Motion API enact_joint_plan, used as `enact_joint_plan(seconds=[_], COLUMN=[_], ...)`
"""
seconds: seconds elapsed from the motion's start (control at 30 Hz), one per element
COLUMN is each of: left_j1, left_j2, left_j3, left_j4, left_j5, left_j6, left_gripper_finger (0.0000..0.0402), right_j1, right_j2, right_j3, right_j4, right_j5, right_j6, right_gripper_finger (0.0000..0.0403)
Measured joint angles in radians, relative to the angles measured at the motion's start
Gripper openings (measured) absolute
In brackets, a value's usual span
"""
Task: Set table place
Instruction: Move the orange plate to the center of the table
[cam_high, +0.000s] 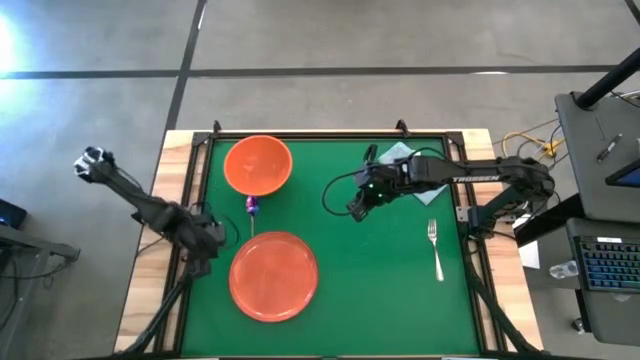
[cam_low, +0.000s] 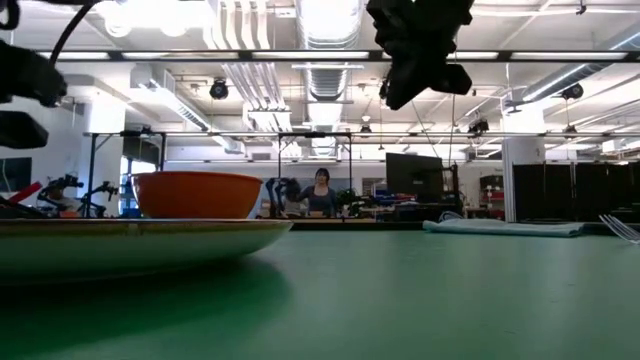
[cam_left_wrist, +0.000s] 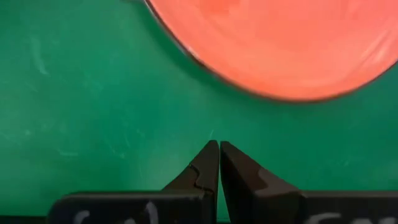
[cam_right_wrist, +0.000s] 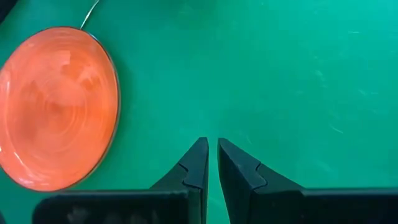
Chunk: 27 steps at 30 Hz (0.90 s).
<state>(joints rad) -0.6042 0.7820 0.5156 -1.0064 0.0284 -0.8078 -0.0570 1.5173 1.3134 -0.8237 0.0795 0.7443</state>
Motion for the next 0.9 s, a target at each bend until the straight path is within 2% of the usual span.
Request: enact_joint_plan(seconds=[0.37, 0.67, 0.9], left_j1=[-0.223, -0.230, -0.230], left_j2=[0.212, 0.391, 0.479], left_j3=[-0.020, -0.022, -0.004], left_j4=[0.130, 0.317, 0.326], left_j5=[-0.008, -0.025, -0.030], left_j6=[-0.169, -0.182, -0.181], left_gripper_finger=[0.0000, 0.0000, 0.0000], right_j1=[-0.002, -0.002, -0.002], right_j2=[0.000, -0.001, -0.001], right_j3=[-0.014, -0.014, -0.014], right_j4=[0.049, 0.057, 0.056], right_j5=[0.000, 0.000, 0.000], right_j6=[-0.016, -0.019, -0.023], right_gripper_finger=[0.0028, 0.0028, 0.0028])
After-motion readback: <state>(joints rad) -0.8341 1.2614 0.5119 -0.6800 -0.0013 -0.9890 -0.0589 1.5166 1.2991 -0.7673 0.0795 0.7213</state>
